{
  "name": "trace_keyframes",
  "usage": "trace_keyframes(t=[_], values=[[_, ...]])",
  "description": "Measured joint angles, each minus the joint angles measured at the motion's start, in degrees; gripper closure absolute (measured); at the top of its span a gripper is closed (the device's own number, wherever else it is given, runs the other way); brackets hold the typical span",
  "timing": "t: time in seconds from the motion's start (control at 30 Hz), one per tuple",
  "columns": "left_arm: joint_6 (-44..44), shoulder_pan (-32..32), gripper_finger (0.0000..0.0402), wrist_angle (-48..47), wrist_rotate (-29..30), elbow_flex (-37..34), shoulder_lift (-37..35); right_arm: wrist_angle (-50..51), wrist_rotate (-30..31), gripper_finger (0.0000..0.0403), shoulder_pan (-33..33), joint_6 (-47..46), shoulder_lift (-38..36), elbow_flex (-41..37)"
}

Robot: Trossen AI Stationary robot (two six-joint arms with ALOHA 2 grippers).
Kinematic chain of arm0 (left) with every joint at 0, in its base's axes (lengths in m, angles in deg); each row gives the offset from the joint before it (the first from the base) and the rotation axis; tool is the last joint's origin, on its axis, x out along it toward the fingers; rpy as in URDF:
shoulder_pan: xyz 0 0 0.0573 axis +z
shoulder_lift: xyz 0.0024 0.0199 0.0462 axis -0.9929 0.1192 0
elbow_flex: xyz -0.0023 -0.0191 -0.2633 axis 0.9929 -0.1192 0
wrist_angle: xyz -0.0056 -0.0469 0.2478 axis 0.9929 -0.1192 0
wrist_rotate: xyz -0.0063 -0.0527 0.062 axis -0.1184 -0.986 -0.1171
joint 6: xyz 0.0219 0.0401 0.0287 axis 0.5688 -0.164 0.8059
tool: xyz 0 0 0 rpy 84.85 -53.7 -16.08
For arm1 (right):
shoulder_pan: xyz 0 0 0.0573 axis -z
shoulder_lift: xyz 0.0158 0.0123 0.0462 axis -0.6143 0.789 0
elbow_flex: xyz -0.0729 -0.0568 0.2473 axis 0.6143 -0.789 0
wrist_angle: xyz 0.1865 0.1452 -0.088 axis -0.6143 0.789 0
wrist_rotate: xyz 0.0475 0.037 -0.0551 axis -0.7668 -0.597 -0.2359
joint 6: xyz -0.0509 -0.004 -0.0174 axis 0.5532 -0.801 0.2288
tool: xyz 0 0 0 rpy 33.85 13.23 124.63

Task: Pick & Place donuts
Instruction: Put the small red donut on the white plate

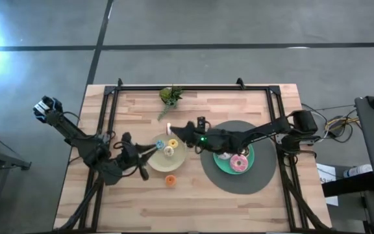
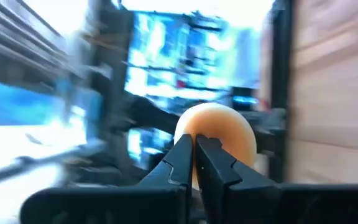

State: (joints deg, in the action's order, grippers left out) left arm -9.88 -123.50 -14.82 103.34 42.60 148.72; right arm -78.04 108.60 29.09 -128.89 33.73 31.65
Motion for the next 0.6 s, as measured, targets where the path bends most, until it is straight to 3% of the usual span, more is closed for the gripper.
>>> trace_keyframes(t=[0.17,0.3,0.43,0.6], values=[[0.0,1.6,0.0279,0.6,6.5,0.1,0.6,-6.1,2.5,0.0395,0.0,-3.1,0.5,-3.1],[2.3,4.5,0.0224,0.7,6.8,0.0,2.0,-6.6,2.7,0.0394,0.0,-4.3,0.5,-2.5],[2.4,7.7,0.0203,0.7,4.4,0.0,4.0,-6.6,2.7,0.0394,0.3,-1.2,0.4,-0.5],[2.7,8.8,0.0203,4.2,7.4,0.2,5.8,-6.0,2.9,0.0394,0.5,0.3,0.4,1.2]])
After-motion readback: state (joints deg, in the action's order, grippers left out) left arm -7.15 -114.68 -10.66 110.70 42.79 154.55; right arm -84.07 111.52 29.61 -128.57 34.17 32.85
